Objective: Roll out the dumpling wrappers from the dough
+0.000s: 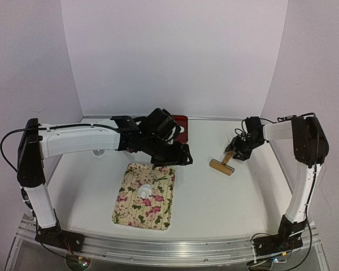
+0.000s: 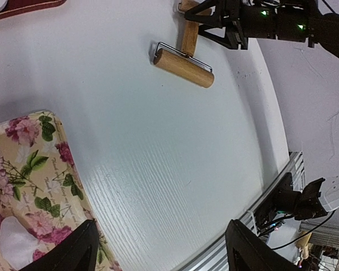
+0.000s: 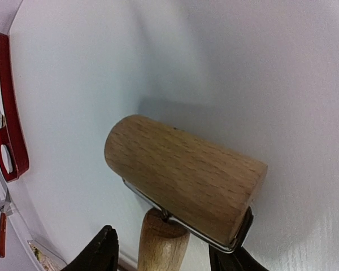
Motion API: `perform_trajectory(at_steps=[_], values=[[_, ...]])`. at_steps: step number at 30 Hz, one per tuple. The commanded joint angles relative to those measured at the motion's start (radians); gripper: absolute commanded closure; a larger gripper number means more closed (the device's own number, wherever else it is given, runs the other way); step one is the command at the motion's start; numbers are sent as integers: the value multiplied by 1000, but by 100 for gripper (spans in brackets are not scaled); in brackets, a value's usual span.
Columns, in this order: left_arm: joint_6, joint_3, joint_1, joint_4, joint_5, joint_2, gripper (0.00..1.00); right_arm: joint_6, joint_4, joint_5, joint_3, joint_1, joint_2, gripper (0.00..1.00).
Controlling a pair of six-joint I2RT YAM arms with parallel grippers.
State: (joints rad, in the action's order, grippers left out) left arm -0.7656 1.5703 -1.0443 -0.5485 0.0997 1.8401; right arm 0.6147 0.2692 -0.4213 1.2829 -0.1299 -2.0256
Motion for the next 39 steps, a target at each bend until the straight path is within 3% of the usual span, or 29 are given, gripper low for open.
perform_trajectory(at_steps=[1,7,11,13,20,30,39], values=[[49,43,29,53,12,-76,20,61,-29,25,43,-4,-49,48],[13,24,74,74,19,-109,15,121,-66,-8,39,-4,-58,70],[-30,-13,96,135,28,-134,13,169,-72,-42,48,-5,-36,93],[-50,-30,99,175,23,-144,12,211,-74,-64,48,-5,0,100],[-124,-32,99,288,-3,-115,8,391,-92,-111,-8,-7,232,100],[-129,75,99,479,155,16,0,555,-91,-67,-110,-69,579,100],[-132,127,65,651,187,97,0,658,-88,-14,-103,-147,670,100]])
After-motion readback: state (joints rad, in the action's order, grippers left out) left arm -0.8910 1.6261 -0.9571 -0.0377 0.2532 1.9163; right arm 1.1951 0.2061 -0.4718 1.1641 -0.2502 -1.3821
